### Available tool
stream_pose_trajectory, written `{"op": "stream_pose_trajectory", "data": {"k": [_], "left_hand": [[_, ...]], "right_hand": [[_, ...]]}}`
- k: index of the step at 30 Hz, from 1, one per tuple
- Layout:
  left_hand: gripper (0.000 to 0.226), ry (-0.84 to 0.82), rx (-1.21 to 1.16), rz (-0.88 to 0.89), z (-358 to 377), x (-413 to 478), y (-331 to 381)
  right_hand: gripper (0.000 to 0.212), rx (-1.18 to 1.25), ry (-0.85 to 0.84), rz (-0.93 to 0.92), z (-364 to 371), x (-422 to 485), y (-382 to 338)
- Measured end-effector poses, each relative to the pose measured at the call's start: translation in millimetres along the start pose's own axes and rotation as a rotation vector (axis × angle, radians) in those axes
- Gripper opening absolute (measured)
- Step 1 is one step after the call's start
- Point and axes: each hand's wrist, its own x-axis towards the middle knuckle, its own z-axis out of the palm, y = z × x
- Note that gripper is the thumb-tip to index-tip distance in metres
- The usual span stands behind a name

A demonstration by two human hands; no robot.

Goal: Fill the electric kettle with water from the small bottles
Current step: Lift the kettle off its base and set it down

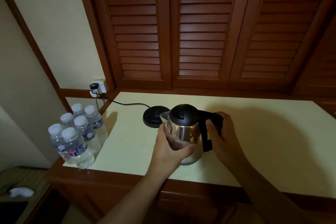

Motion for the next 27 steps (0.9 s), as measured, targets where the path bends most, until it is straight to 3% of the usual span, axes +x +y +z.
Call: {"op": "stream_pose_trajectory", "data": {"k": [5,9,13,15,21,27], "left_hand": [[0.105,-0.015,0.024,0.045,2.7,-5.9,-5.7],[0.118,-0.051,0.083,0.025,-1.6,-11.9,-7.1],[0.071,-0.053,0.176,0.031,-4.9,-21.7,-19.7],[0.058,-0.055,0.192,0.028,-6.8,-24.2,-23.6],[0.081,-0.072,0.219,0.059,-14.2,-18.0,-33.5],[0.056,-0.049,0.257,0.106,-17.5,-17.4,-40.9]], "right_hand": [[0.048,-0.089,-0.117,0.056,-10.4,-5.6,2.5],[0.070,-0.291,-0.079,-0.001,-14.9,4.6,-25.5],[0.063,-0.506,-0.058,-0.095,-3.7,21.4,-65.2],[0.060,-0.626,-0.082,-0.082,7.9,30.1,-82.5],[0.046,-0.891,-0.097,-0.049,42.1,41.3,-106.3],[0.026,-0.982,-0.012,-0.055,58.7,40.8,-110.4]]}}
